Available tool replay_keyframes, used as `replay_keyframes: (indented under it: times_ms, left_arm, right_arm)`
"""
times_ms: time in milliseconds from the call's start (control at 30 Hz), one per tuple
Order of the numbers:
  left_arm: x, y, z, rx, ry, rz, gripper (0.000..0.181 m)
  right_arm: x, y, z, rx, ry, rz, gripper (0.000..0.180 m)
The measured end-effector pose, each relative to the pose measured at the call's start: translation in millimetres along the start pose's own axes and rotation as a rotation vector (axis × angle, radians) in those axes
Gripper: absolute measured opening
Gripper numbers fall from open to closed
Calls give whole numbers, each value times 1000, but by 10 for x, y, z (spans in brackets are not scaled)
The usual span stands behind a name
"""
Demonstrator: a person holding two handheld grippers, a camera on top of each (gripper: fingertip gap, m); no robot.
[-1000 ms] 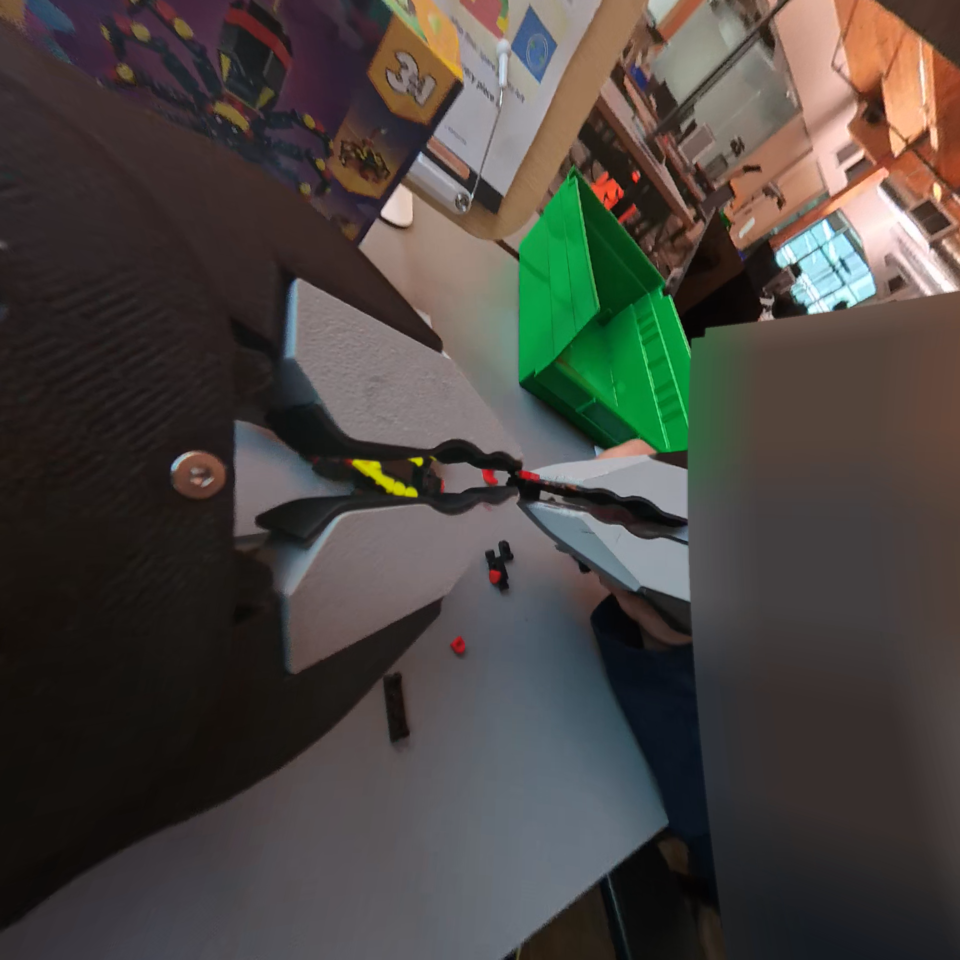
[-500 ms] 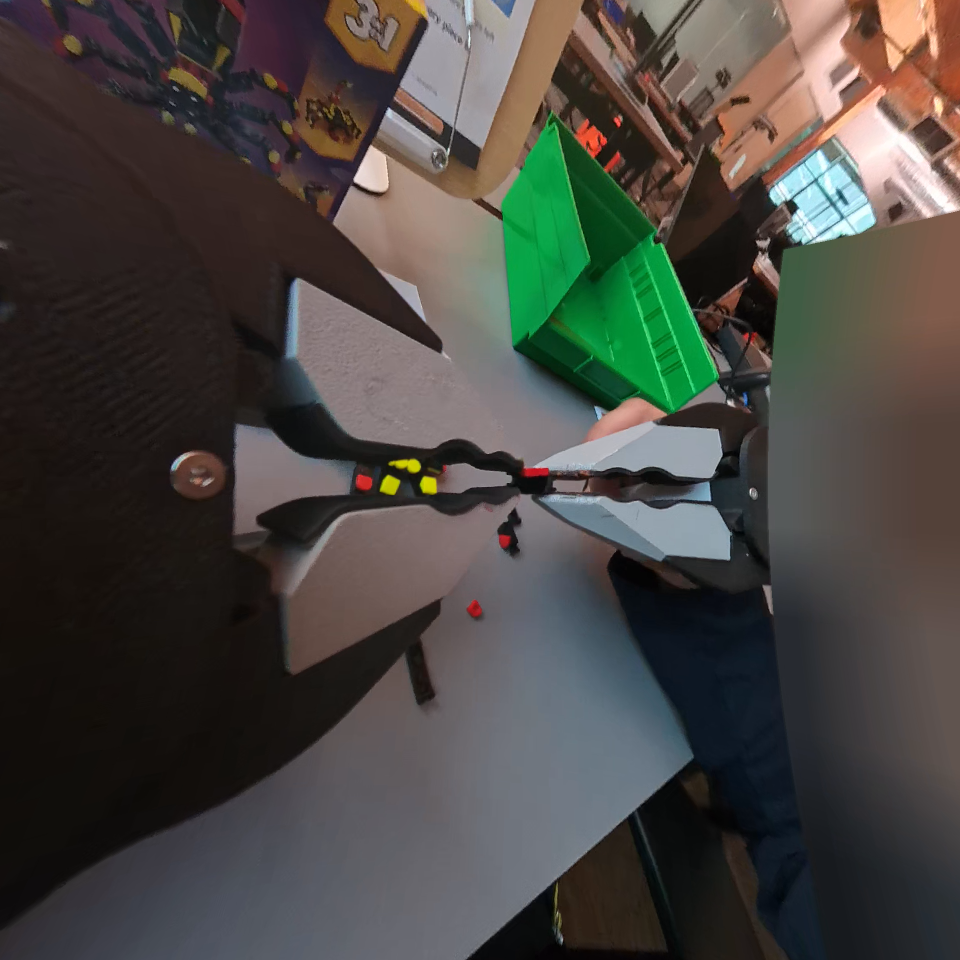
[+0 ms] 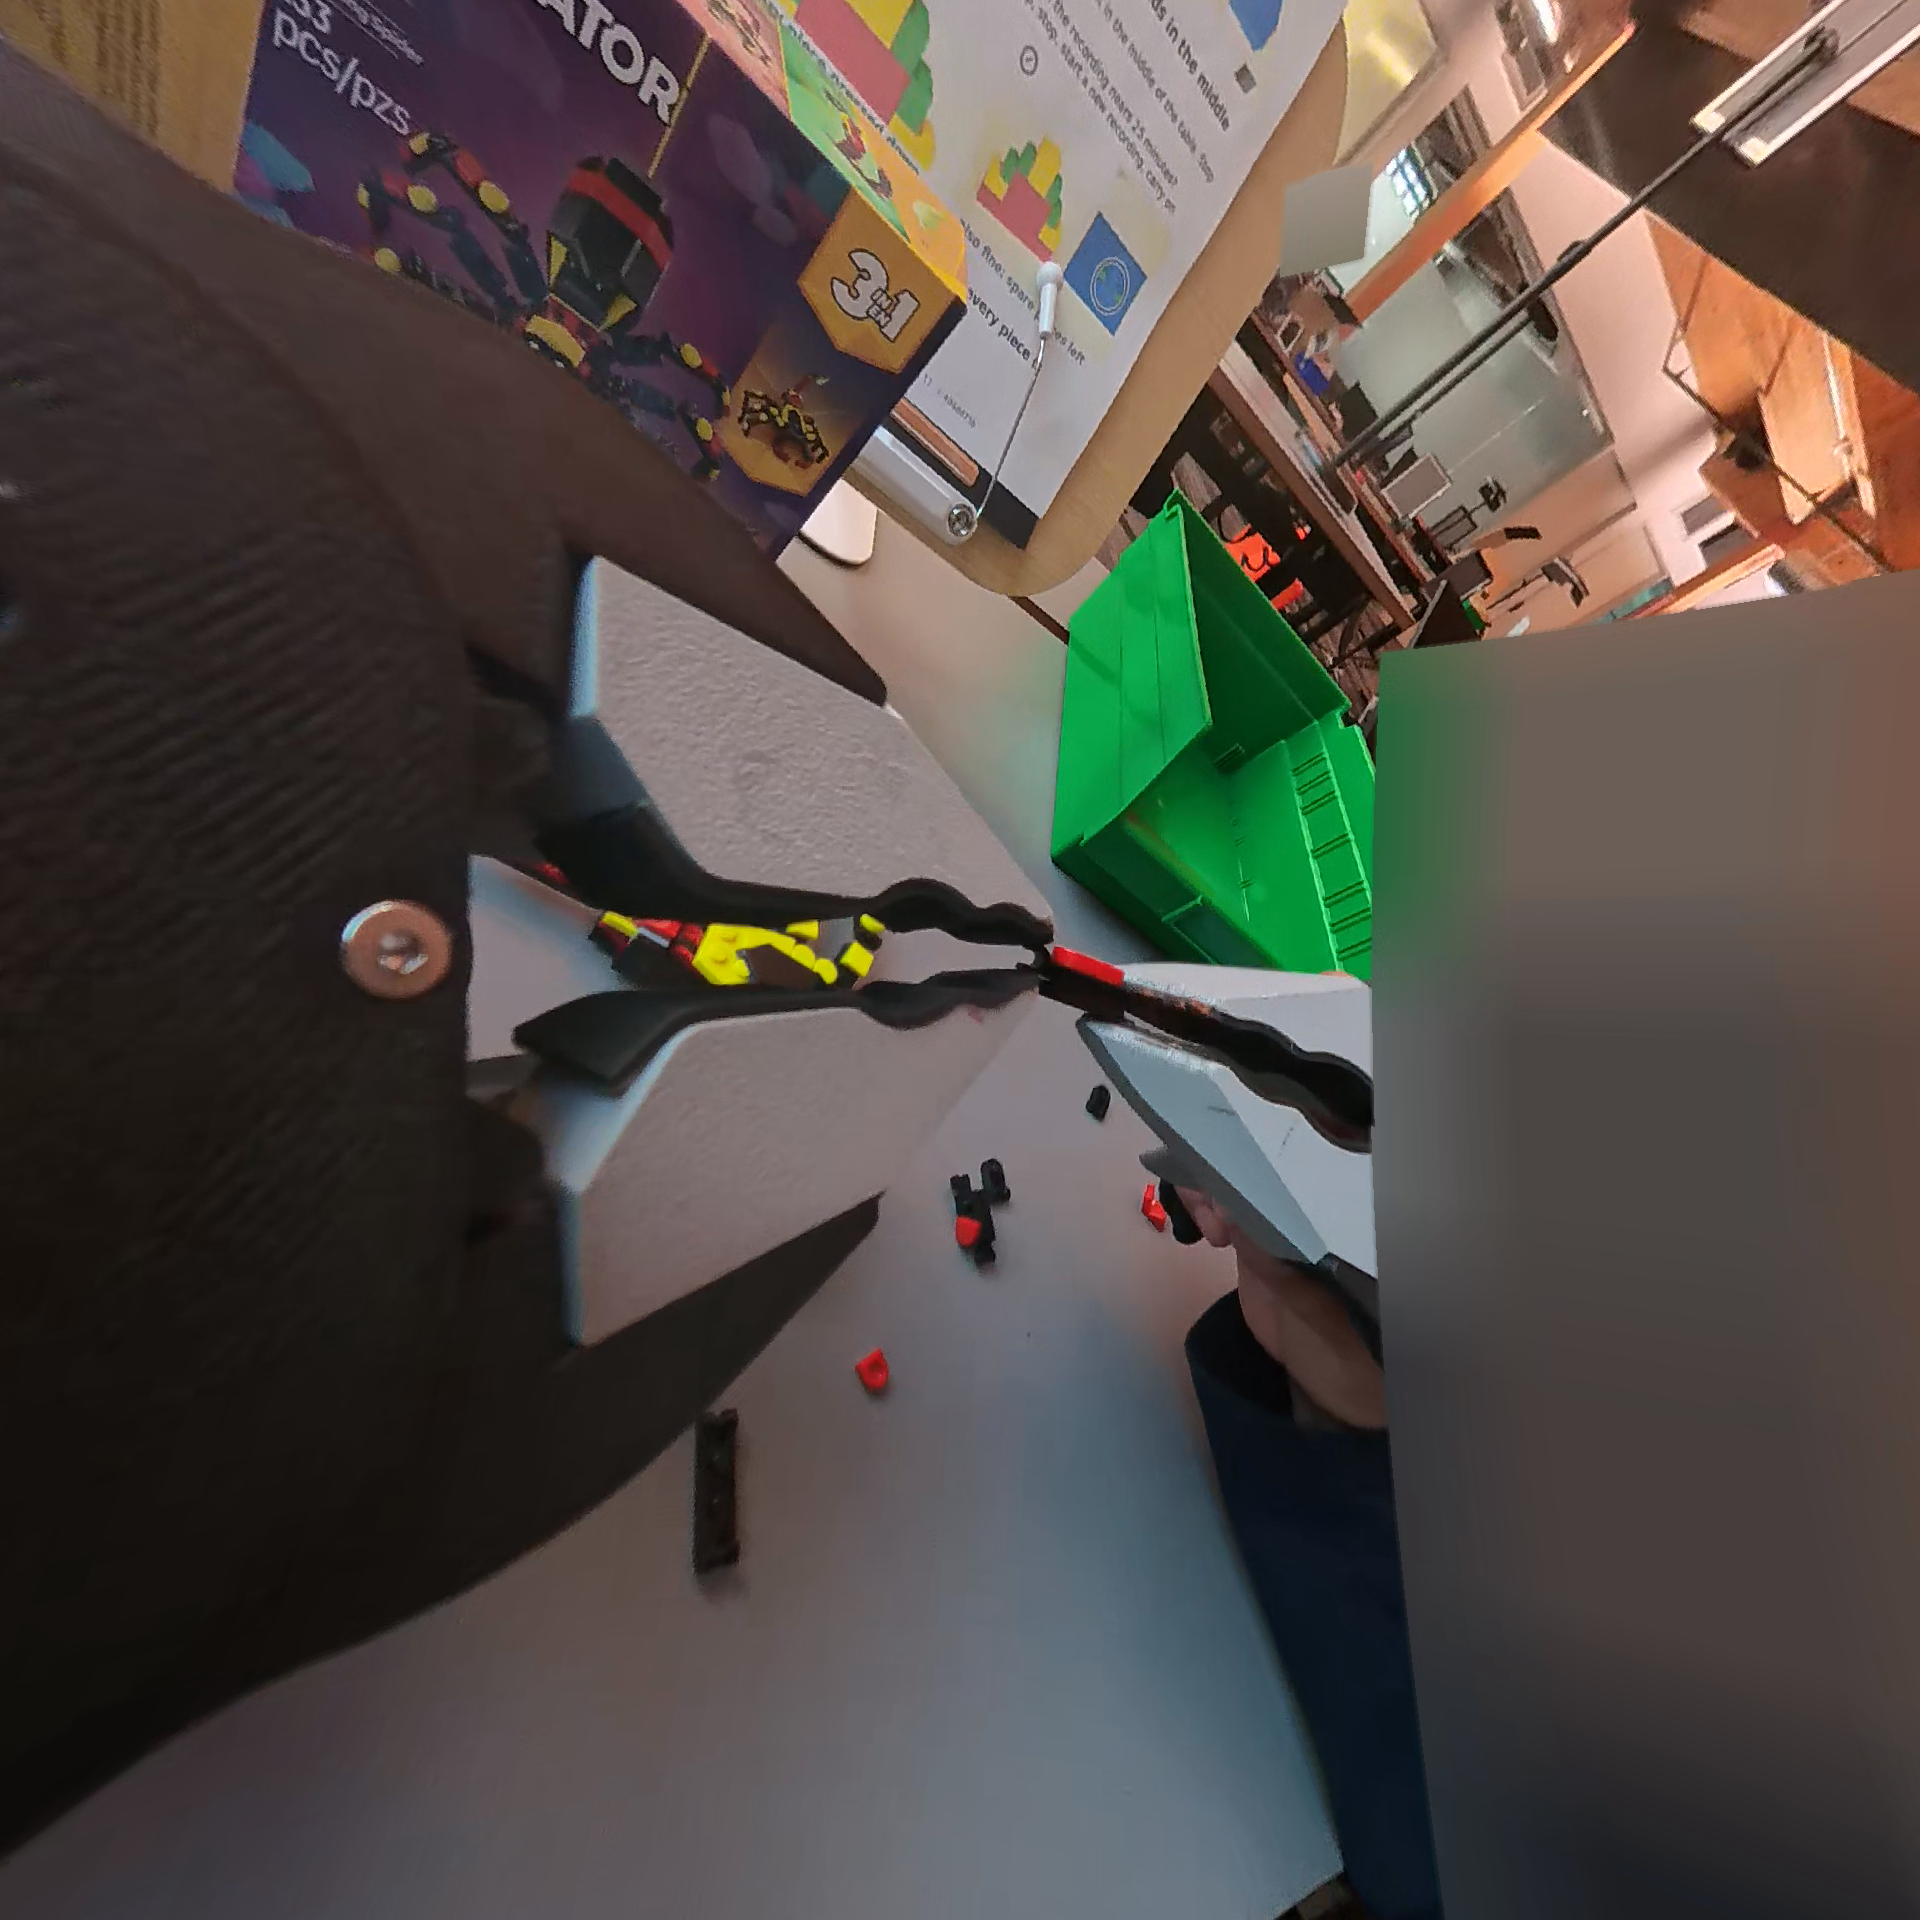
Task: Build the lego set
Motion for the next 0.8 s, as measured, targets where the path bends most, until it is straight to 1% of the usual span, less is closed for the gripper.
replay_keyframes:
  times_ms: [167,400,500,667,800]
  left_arm:
    - [13,8,1,-9,45,-1,1]
    - [13,23,0,-35,60,10,1]
    - [14,24,-14,-85,51,23,1]
    - [23,23,-56,-238,31,68,1]
    - [39,-20,-79,-292,31,65,1]
  right_arm:
    - [0,10,13,12,-17,9,2]
    - [-4,29,10,-20,-42,3,2]
    - [-4,41,8,-44,-64,-2,1]
    - [-2,67,7,-105,-125,-10,1]
    - [24,44,-7,-173,-164,-43,1]
Point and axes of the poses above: each gripper's, where its closed fingertips meet, x out along the fingers, y out of its top, z = x × y across the jaws, the point moved 7 cm from there along -x, back along the fingers, and after that the axes turned 6 degrees about -x, right-handed, at the moved point
